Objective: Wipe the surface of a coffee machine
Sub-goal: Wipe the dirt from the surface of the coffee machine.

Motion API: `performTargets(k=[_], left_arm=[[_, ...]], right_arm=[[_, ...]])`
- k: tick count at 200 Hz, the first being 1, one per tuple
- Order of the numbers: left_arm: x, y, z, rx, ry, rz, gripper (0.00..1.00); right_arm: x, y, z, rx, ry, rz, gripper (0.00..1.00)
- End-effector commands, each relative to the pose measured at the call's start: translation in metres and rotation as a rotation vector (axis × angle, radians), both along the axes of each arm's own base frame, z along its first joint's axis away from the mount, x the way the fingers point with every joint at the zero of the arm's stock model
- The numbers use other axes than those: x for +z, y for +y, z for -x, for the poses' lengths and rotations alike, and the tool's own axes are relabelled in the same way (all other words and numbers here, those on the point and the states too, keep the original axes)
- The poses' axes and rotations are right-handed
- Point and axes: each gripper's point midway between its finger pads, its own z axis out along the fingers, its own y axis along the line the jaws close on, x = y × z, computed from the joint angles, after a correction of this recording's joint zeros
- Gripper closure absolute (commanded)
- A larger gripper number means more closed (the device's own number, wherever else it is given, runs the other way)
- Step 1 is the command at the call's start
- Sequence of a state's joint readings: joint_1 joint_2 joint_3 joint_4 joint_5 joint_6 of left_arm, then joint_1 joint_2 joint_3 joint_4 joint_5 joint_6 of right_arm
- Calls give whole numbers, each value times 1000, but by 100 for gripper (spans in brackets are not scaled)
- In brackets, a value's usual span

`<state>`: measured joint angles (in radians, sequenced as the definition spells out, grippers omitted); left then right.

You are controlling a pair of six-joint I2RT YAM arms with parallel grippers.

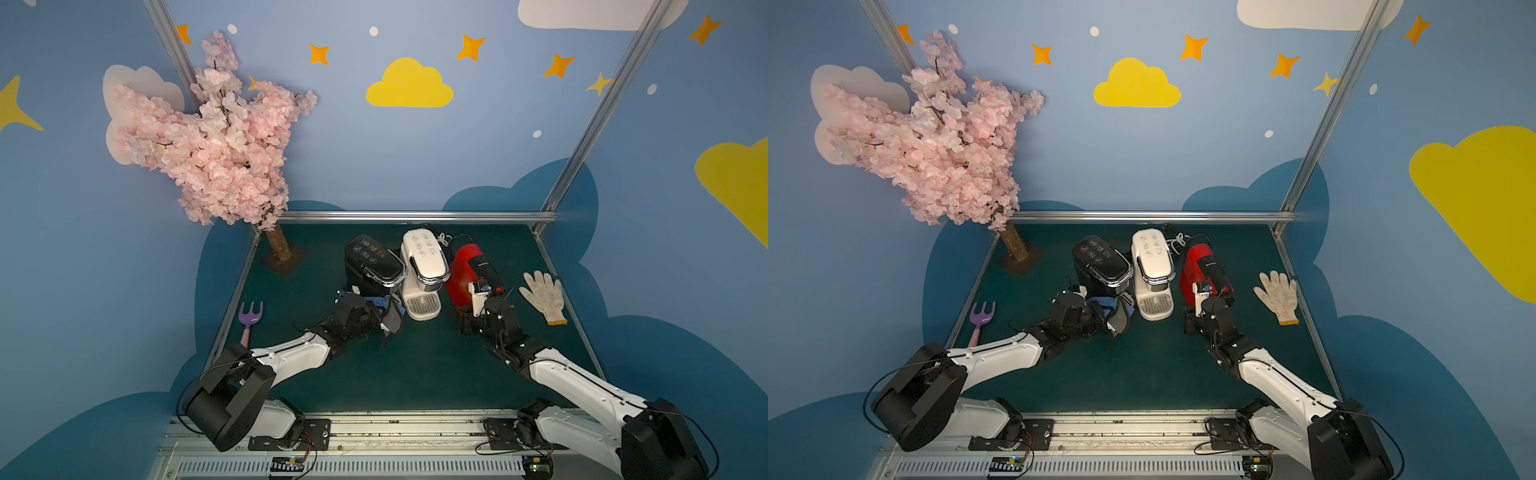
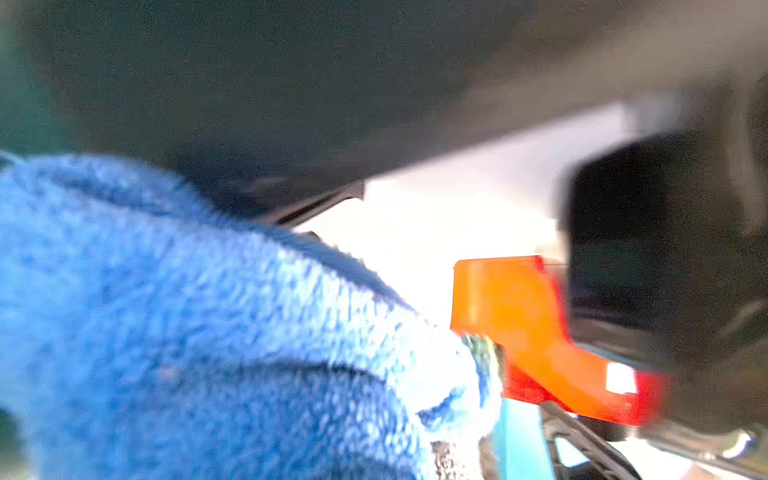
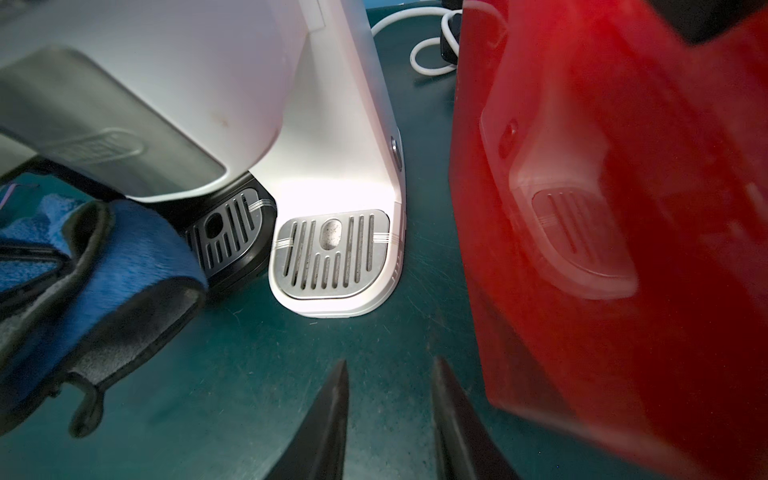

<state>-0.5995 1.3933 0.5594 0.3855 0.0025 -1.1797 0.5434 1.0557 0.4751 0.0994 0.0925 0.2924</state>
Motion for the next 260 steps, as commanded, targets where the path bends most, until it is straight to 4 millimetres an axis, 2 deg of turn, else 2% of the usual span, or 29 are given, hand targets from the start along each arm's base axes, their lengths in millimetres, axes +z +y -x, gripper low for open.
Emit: performTargets(k=[1, 22, 39, 62, 87, 119, 158, 191, 229, 260], left_arm=[[29, -9, -23, 28, -102, 46, 97], [37, -28, -32, -13, -127, 81, 97], [35, -39, -40, -32, -132, 97, 97], [20, -43, -50, -28, -127, 88, 97], [-5, -34, -55, -8, -102, 52, 97], [-37, 0, -55, 53, -60, -10, 97], [-53, 58, -58, 127, -42, -122, 97], [-44, 100, -79, 157, -62, -205, 97], [-11, 127, -104, 155, -120, -246, 97], [3, 151, -113, 196, -140, -264, 97]], right_arm=[[19, 7, -5, 7, -31, -35, 66], [20, 6, -5, 5, -36, -32, 66], [21, 5, -4, 2, -39, -29, 66], [23, 3, -4, -4, -45, -25, 66], [23, 0, -4, -13, -50, -19, 66], [24, -1, -3, -17, -54, -20, 66], [23, 1, -4, -12, -49, -24, 66], [20, 3, -5, -7, -40, -21, 66], [19, 2, -6, -14, -40, -16, 66], [17, 2, -6, -12, -37, -12, 66]])
